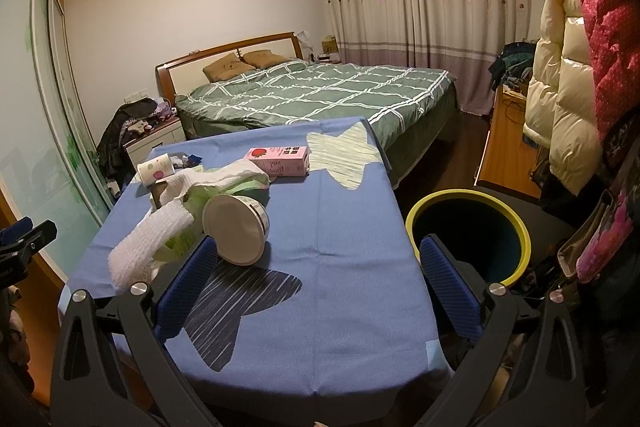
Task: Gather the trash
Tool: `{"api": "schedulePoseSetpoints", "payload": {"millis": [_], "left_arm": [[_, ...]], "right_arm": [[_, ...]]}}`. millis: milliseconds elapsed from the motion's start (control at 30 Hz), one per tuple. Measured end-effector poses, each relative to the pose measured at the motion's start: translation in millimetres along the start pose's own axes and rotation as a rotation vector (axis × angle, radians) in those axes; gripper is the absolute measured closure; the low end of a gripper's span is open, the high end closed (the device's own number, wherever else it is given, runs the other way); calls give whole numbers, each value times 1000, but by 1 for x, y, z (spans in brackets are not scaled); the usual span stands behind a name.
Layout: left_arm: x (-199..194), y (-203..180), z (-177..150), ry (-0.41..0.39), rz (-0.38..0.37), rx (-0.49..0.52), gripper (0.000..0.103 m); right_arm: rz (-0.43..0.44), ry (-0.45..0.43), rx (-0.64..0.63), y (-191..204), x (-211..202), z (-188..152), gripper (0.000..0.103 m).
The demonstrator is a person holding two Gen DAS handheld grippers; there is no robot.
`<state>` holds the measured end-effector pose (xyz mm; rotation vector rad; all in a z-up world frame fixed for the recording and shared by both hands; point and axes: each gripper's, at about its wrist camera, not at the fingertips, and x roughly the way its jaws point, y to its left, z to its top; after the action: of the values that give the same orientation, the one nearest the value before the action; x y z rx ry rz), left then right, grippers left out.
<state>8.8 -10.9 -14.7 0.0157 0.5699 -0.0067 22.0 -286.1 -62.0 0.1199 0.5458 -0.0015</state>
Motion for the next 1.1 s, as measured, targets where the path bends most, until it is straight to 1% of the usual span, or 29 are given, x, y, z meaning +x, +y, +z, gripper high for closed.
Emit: {"api": "schedulePoseSetpoints", "payload": {"millis": [367,700,1100], "left_arm": [[2,0,0,4,-1,0,4],[3,-8,-7,12,-6,4,4],[15,-11,-7,29,-13,10,4]], "right_arm": [[3,4,3,1,1,-1,6],[5,10,3,1,2,-2,6],[10,38,17,1,16,-4,6]]}}
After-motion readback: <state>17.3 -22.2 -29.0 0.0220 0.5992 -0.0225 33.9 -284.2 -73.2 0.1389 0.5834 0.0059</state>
